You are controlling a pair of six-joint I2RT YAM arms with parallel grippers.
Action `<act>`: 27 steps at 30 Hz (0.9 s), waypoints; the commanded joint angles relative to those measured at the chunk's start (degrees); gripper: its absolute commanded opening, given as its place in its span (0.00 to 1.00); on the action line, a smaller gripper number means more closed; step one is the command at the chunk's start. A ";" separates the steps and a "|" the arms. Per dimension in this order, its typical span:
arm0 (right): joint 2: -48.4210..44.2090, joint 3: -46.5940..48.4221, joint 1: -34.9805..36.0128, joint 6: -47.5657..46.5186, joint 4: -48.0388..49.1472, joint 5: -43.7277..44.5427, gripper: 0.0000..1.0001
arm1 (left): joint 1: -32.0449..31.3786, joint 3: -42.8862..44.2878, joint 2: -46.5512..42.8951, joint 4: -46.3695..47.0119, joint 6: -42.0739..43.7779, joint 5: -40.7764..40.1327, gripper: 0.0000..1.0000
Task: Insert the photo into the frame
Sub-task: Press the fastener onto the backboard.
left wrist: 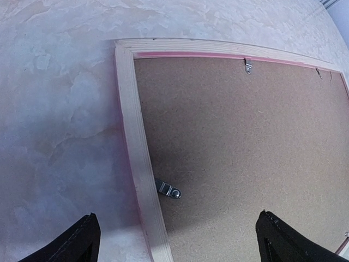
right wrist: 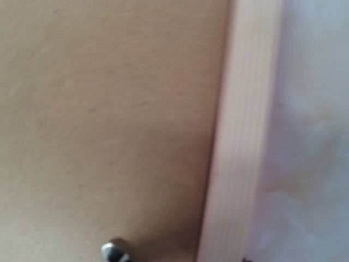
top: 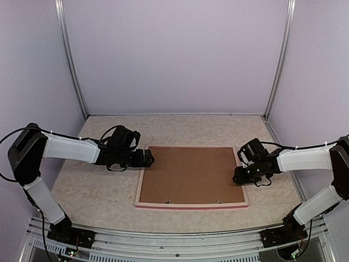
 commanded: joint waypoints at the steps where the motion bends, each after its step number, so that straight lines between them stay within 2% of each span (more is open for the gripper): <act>1: 1.54 0.46 0.47 1.45 -0.18 4.04 0.41 | -0.89 -0.57 1.17 -0.18 0.01 -0.45 0.99; 4: 1.68 0.47 0.51 2.78 0.44 4.01 0.37 | -1.86 -0.56 1.93 -0.32 0.17 -2.00 0.99; 8: 2.34 0.34 0.43 3.64 1.88 3.22 0.35 | -3.73 -0.42 3.24 -1.52 0.20 -5.97 0.99; 17: 3.40 0.93 0.47 4.39 3.83 2.27 0.48 | -5.70 -0.51 4.56 -3.13 -0.25 -10.15 0.99; 27: 5.76 2.20 0.43 4.20 5.94 1.95 0.52 | -5.70 -0.87 5.38 -3.13 -0.15 -10.61 0.99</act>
